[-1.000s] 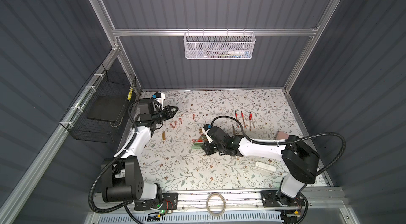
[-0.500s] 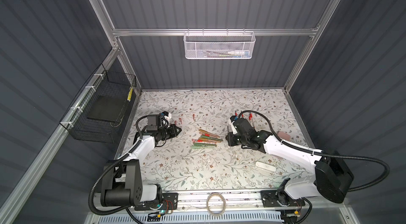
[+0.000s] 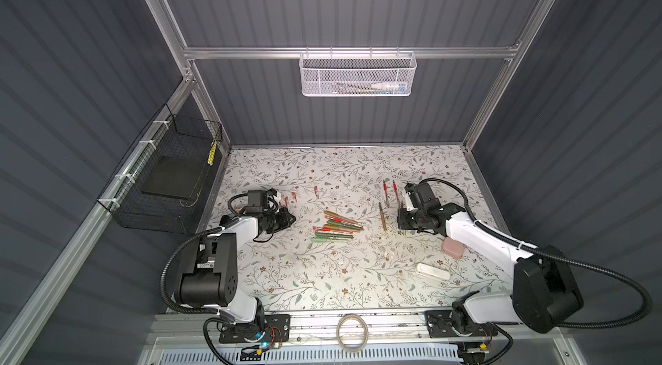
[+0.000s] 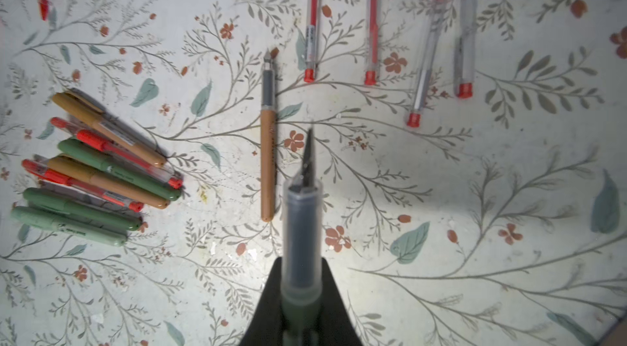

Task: Remove pen caps from pens
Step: Place the pen cap at the middle-left of the table.

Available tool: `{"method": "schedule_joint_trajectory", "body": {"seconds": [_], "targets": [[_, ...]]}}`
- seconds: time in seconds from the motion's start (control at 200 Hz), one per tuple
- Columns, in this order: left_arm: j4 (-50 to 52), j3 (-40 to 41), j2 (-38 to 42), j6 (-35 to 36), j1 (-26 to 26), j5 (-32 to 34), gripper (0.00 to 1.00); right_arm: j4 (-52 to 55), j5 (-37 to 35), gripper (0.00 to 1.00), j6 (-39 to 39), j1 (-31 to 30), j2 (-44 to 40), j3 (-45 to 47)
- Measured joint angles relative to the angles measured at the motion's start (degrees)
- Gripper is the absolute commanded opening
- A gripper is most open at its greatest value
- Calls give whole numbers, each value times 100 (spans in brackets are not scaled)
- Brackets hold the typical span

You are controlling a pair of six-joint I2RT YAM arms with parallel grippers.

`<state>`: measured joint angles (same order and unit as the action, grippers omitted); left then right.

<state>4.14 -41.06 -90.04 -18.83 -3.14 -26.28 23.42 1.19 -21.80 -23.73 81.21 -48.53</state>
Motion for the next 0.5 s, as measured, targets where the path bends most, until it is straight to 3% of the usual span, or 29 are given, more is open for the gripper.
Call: {"method": "schedule_joint_trajectory", "body": {"seconds": [0.365,0.5], "targets": [[-44,24,-258,2,-184,168,0,26,9,0,44,153,1224,-157],[-74,24,-267,0,-210,177,10,4,-13,0,44,175,1388,-319]]}}
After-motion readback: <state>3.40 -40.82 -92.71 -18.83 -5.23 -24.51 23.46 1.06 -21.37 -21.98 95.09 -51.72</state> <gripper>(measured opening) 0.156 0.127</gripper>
